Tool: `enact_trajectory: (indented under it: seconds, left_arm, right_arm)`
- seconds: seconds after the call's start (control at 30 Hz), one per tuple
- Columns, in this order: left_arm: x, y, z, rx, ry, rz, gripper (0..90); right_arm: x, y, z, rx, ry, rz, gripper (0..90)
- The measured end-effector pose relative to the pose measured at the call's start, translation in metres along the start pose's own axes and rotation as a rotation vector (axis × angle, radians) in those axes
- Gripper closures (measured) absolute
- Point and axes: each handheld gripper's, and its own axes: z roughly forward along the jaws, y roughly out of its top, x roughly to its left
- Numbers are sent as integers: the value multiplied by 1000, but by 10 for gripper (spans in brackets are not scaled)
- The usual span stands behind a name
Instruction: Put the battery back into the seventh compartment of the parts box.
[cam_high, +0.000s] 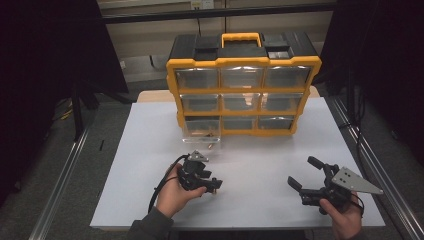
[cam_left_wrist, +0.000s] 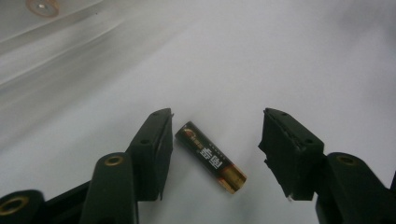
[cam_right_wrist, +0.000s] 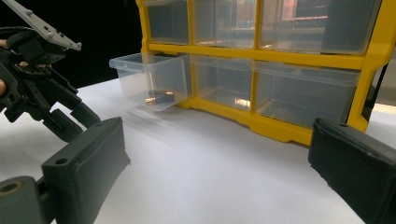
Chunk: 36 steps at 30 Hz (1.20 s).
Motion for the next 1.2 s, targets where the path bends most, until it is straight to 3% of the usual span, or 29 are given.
enact_trajectory:
  seconds: [0.3, 0.53, 0.77, 0.83, 0.87, 0.97, 1.03, 1.07, 1.2]
  left_arm:
    - [-2, -6, 3, 15, 4, -10, 486]
    - [-2, -8, 7, 42, 17, 11, 529]
    - [-2, -10, 9, 50, 37, 15, 607]
    - [-2, -10, 8, 86, 37, 32, 660]
    - [-4, -11, 9, 95, 61, 44, 678]
    - [-5, -10, 9, 104, 71, 57, 709]
    - [-5, -10, 9, 109, 85, 58, 747]
    - [-5, -9, 9, 112, 83, 33, 762]
    - [-6, -9, 9, 117, 92, 39, 773]
  right_arm:
    - [0, 0, 0, -3, 4, 0, 38]
    - [0, 0, 0, -1, 1, -2, 39]
    - [0, 0, 0, -2, 4, -2, 39]
    - [0, 1, 0, -2, 2, -3, 39]
    - [0, 1, 0, -2, 2, -3, 39]
    - [1, 1, 0, -1, 6, -2, 39]
    - [1, 0, 0, -2, 7, -3, 39]
    - [1, 1, 0, -3, 8, -6, 39]
    - [1, 1, 0, -4, 7, -3, 39]
